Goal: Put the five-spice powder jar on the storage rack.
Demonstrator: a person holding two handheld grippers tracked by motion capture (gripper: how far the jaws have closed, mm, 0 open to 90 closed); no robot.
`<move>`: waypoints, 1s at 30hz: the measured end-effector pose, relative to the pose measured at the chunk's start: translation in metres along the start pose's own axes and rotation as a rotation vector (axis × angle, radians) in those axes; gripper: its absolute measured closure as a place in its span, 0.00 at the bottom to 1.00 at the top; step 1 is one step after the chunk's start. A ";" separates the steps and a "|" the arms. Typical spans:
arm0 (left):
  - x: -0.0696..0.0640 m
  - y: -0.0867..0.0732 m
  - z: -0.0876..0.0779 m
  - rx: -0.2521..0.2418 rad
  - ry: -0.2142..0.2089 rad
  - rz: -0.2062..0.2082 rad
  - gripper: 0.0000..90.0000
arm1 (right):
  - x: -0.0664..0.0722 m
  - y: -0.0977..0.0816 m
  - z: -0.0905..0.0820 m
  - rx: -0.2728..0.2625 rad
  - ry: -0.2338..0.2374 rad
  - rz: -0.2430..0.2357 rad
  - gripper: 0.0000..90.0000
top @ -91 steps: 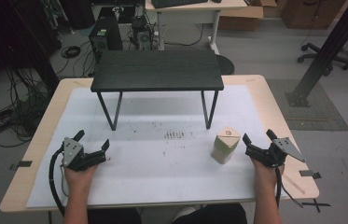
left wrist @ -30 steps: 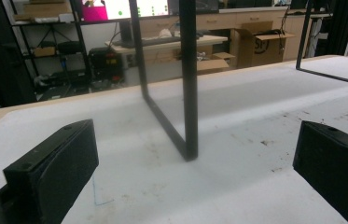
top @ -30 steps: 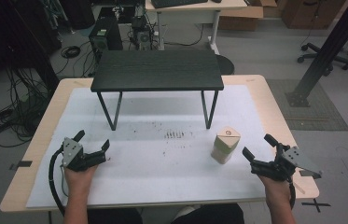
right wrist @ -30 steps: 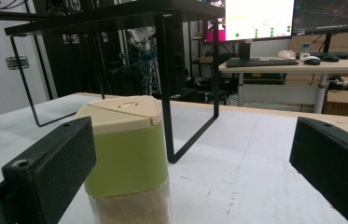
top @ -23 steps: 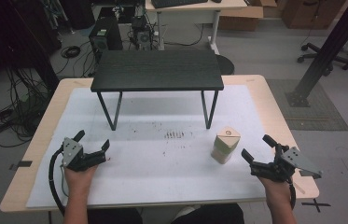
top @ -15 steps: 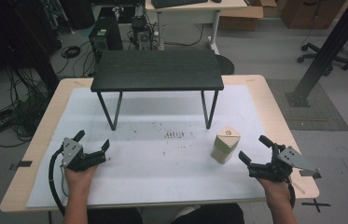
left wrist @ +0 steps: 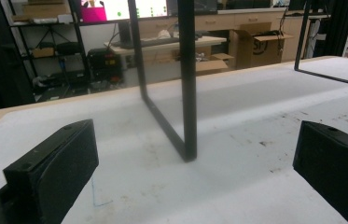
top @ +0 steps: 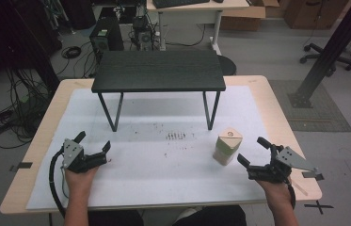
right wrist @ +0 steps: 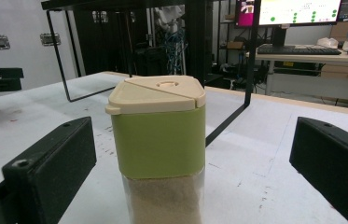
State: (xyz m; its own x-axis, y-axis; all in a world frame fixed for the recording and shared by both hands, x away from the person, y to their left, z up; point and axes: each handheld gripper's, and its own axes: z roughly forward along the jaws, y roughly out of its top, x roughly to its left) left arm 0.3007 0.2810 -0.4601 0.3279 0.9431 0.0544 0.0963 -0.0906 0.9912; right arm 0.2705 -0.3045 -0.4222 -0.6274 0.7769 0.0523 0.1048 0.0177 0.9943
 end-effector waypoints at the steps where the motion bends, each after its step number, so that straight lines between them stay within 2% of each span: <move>1: 0.000 0.000 0.000 0.000 0.000 0.000 0.00 | 0.001 0.000 0.001 0.002 0.002 -0.002 0.00; 30: 0.000 0.000 0.000 -0.003 -0.003 -0.004 0.00 | 0.008 -0.005 0.018 0.041 0.033 -0.017 0.00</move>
State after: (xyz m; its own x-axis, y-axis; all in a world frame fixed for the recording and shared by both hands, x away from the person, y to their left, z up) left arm 0.3004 0.2812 -0.4600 0.3307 0.9424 0.0505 0.0948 -0.0864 0.9917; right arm 0.2789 -0.2876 -0.4286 -0.6546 0.7549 0.0395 0.1256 0.0570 0.9904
